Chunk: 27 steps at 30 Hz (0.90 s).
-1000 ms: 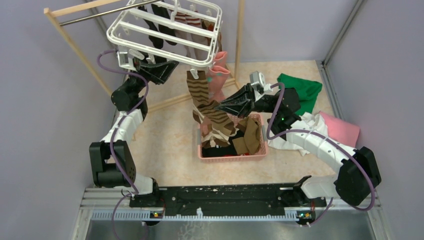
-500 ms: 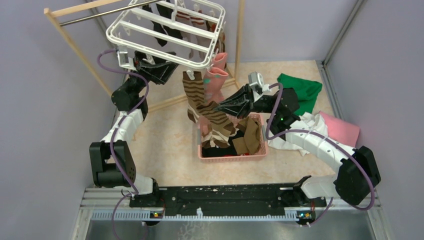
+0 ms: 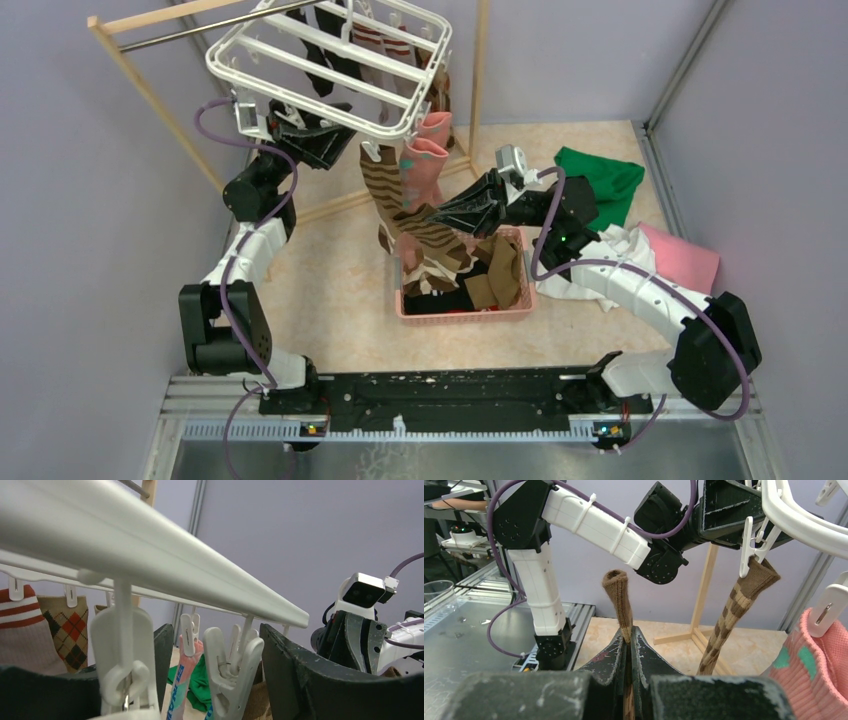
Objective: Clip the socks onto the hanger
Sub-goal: Open the clamp at the hanger.
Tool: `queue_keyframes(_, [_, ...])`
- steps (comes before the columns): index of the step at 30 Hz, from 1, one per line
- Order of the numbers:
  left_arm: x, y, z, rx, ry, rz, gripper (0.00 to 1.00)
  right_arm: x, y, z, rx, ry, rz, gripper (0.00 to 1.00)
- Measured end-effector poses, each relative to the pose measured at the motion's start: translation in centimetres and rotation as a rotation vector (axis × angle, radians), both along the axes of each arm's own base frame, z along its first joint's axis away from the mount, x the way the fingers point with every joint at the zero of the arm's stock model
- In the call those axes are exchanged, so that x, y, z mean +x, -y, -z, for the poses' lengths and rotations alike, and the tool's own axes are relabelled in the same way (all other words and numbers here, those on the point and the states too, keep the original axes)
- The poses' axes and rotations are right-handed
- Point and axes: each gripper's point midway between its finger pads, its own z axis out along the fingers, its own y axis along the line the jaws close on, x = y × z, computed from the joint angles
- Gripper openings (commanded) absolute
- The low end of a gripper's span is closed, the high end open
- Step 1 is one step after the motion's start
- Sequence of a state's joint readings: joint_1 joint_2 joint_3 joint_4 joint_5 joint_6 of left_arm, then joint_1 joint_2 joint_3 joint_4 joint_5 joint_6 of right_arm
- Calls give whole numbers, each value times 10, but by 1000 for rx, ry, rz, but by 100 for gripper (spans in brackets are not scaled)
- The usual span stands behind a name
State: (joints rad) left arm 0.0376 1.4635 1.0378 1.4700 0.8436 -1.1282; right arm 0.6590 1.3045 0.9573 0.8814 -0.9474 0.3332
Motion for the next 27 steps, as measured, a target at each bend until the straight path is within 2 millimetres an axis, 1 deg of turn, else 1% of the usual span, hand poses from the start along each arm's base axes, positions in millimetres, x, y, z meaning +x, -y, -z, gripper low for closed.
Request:
queue_keyframes(10, [1,-5,0,-7,-15,-1,77,0,0,0,0,0,0,0])
queue_keyframes(20, [0,-14,-1,-11,-44,1,79,0,0,0,0,1,0,0])
queue_keyframes(27, [-3,-13,1,-2,-66,23,78,0,0,0,0,0,0,0])
